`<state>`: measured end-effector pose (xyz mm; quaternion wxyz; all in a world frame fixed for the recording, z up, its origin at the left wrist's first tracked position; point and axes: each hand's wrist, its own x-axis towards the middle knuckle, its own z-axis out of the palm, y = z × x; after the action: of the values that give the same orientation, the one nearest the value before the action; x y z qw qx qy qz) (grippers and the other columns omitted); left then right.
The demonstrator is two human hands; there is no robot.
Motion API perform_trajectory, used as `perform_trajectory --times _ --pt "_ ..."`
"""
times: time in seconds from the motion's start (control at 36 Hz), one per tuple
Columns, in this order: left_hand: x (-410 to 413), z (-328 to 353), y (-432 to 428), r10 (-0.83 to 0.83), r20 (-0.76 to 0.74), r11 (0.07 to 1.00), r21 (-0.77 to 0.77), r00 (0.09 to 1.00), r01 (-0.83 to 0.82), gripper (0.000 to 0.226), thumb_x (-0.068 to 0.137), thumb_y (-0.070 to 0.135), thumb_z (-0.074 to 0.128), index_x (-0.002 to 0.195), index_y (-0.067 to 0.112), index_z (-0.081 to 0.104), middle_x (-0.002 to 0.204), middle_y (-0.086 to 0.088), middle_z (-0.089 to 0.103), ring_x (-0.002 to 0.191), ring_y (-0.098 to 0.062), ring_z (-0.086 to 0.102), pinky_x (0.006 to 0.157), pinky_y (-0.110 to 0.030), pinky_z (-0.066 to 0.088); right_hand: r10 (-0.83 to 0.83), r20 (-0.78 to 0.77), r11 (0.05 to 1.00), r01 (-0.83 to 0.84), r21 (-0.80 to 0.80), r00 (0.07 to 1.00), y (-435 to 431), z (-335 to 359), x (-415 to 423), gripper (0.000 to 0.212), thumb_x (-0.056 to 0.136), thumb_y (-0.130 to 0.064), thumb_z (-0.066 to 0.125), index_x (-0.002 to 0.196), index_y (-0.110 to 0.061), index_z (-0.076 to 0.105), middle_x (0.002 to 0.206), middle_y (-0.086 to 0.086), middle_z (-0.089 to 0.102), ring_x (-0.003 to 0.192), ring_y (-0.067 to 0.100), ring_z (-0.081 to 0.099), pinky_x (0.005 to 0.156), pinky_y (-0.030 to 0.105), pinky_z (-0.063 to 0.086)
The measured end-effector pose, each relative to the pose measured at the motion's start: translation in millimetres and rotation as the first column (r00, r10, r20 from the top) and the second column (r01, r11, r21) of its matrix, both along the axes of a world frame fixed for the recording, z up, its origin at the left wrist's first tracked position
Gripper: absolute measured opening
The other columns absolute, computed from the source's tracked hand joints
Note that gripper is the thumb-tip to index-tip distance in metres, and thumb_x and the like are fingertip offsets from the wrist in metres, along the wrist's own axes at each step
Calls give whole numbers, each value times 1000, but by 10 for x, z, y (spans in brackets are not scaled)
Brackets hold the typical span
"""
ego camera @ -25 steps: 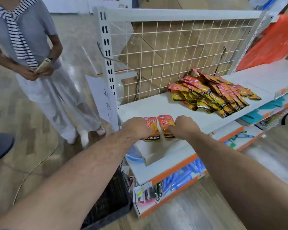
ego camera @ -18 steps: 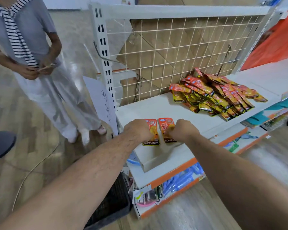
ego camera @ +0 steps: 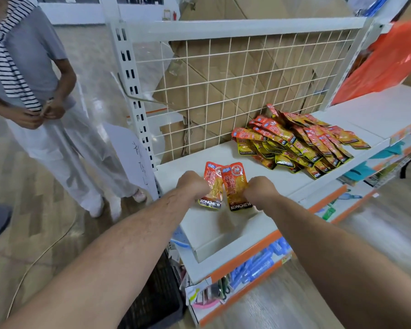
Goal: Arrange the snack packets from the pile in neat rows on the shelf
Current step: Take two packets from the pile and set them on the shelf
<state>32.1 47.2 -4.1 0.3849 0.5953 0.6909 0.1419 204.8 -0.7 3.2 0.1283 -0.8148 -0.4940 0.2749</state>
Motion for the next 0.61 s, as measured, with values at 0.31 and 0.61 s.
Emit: perform_trajectory --times 0.31,0.61 --pt "310 125 67 2 366 998 -58 931 21 23 84 1 64 69 11 50 68 -10 47 55 -19 38 51 -28 30 -248 -304 950 293 111 920 -339 245 454 11 88 -8 60 86 2 65 61 12 55 51 24 49 49 29 41" --pt "1088 287 20 -93 441 986 -81 893 143 13 84 8 69 80 10 57 70 -10 50 54 -18 37 50 -27 29 -303 -373 890 400 218 877 -653 397 1117 28 88 -12 66 64 -8 53 59 13 53 47 22 45 45 28 39"
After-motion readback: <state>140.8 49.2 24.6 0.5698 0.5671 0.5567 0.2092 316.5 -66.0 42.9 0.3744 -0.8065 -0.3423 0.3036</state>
